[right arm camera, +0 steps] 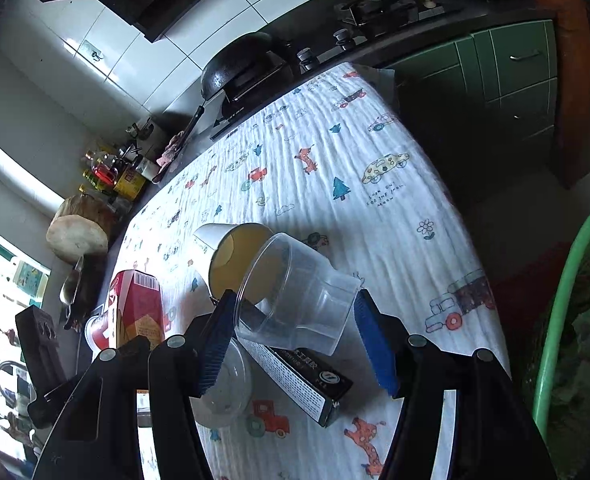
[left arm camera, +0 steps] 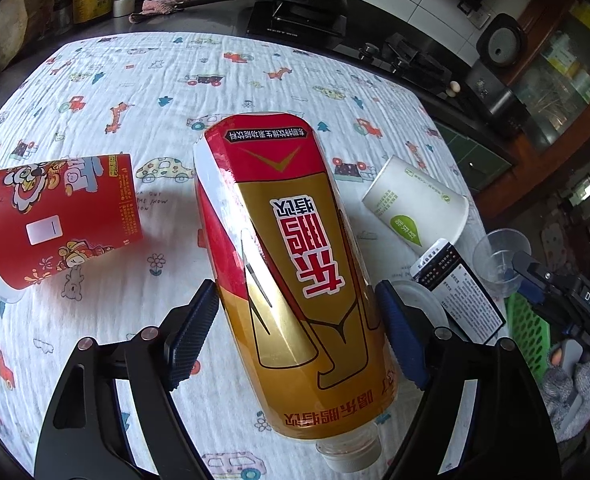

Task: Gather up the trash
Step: 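Carry the bottle and plastic cup to the green basket and release both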

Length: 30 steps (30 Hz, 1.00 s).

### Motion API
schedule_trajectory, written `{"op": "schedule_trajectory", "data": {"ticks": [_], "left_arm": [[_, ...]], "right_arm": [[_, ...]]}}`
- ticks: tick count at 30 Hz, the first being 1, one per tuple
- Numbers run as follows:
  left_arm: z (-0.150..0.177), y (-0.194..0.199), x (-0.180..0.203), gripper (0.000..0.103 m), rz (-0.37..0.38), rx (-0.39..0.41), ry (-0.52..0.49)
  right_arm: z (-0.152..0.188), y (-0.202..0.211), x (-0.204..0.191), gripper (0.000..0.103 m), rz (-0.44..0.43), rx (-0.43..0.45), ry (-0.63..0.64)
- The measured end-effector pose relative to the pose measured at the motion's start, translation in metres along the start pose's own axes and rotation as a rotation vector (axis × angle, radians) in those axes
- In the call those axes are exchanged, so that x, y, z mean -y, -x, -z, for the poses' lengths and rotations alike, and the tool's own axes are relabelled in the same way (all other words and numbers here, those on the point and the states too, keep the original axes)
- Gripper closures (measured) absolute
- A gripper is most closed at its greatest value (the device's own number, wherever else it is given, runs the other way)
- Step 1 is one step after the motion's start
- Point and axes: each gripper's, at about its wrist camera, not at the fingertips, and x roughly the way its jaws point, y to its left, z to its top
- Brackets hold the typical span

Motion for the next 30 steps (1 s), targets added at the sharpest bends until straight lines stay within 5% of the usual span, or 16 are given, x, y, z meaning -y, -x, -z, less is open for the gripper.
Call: {"op": "schedule_trajectory", "data": {"ticks": [12,30], "left_arm": [[0.019,0.025,0.055,0.025,0.072,0.012,-0.093],[0.06,0.024,0.18,0.025,0.197,-0.033,-0.283]], "right_arm": [[0.028,0.066,0.042,0.045,0.038,0.059,-0.011],[0.076,0.153,0.205,0.045,0.393,0.102,-0.122]]}}
